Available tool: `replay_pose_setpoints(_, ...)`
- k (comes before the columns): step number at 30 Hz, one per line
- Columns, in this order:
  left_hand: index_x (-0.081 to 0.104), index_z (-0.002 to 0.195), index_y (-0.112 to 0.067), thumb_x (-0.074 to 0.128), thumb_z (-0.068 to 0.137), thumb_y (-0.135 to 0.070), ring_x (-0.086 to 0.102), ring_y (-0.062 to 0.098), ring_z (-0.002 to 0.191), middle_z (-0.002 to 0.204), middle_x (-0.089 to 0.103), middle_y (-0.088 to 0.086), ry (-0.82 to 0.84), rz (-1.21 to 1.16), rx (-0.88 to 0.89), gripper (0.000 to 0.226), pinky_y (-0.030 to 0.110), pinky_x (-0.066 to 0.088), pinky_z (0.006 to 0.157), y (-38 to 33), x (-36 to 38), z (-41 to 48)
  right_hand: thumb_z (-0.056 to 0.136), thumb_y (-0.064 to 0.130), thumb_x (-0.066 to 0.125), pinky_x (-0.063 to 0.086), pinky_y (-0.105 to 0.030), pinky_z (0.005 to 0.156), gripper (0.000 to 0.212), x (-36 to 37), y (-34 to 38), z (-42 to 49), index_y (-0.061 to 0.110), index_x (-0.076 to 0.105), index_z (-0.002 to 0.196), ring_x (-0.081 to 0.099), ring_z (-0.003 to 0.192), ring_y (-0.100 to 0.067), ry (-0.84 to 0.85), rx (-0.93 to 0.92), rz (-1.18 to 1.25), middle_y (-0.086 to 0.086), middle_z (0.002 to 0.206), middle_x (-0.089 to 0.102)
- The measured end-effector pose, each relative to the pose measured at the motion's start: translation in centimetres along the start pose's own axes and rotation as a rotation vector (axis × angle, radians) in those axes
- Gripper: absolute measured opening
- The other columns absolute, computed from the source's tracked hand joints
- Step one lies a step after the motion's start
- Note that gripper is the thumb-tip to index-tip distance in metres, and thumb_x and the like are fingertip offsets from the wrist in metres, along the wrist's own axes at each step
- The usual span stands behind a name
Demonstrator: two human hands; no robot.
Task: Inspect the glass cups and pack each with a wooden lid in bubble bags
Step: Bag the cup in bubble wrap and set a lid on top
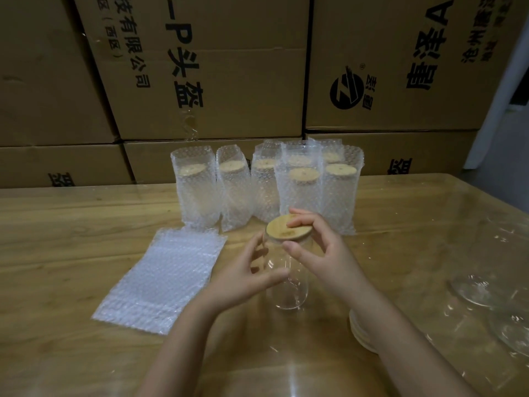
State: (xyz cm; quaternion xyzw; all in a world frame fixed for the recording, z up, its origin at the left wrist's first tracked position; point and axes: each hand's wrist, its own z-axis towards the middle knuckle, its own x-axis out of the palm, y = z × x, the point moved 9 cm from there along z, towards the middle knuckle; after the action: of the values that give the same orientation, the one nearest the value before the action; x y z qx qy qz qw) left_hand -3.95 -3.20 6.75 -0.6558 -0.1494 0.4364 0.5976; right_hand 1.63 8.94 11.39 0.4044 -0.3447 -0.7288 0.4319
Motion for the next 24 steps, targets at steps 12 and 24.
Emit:
replay_pose_setpoints(12,0.055,0.120,-0.024,0.056,0.086,-0.053,0.050,0.016,0.104,0.114,0.050,-0.003,-0.354,1.019,-0.370,0.045,0.027,0.043,0.069,6.9,-10.1,-2.1,0.086,0.053,0.048,0.035,-0.016,0.101,0.023,0.2,-0.9,-0.3,0.043,0.064,0.100,0.043,0.125,0.008,-0.072,-0.011,0.004,0.019,0.136,0.048)
replay_pose_setpoints(24,0.059,0.090,-0.012,0.047,0.093,-0.013,0.061,0.027,0.072,0.079,0.065,0.005,-0.560,1.249,-0.264,0.013,0.032,0.037,0.069,-0.8,-12.8,-3.8,0.091,0.052,0.041,0.035,-0.025,0.107,0.034,-1.2,1.0,-0.3,0.038,0.056,0.117,0.044,0.126,0.006,-0.133,-0.077,-0.146,0.024,0.131,0.052)
